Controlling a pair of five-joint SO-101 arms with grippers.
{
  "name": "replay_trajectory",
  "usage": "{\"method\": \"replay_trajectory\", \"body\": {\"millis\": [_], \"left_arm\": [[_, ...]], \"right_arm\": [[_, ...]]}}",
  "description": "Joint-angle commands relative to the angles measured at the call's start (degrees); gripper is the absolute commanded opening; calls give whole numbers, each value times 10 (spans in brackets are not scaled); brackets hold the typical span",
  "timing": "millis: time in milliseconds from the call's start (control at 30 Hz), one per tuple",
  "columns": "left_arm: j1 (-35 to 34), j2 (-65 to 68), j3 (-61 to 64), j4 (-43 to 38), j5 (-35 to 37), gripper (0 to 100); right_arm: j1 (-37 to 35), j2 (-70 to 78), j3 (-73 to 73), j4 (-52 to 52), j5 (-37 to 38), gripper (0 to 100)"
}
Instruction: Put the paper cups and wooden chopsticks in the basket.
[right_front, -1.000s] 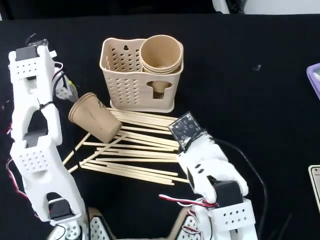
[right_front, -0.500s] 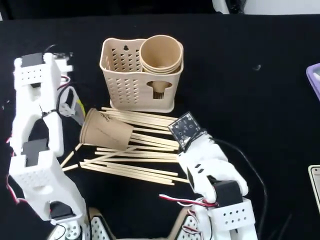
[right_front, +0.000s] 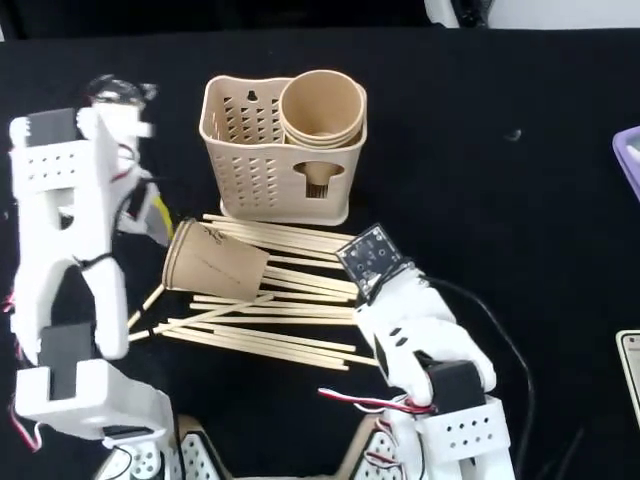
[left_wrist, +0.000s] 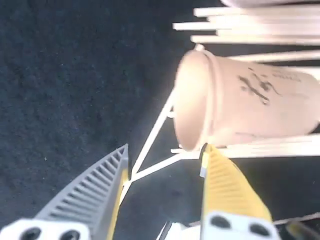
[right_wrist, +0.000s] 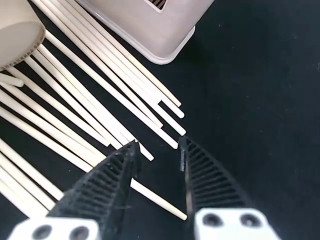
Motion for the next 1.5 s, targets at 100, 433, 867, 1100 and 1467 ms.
{"method": "replay_trajectory", "body": {"millis": [100, 433, 867, 1100, 1467], "left_arm": [[91, -40, 74, -59, -46, 238], [115, -40, 195, -156, -52, 237], [117, -45, 216, -161, -31, 61], [118, -46, 212, -160, -32, 65], [101, -46, 112, -106, -34, 245]], "right_arm": [[12, -7, -1, -14, -3, 138], [12, -7, -1, -13, -4, 138], [12, -7, -1, -13, -4, 138], [12, -7, -1, -13, -4, 138], [11, -7, 5, -14, -2, 138]]}}
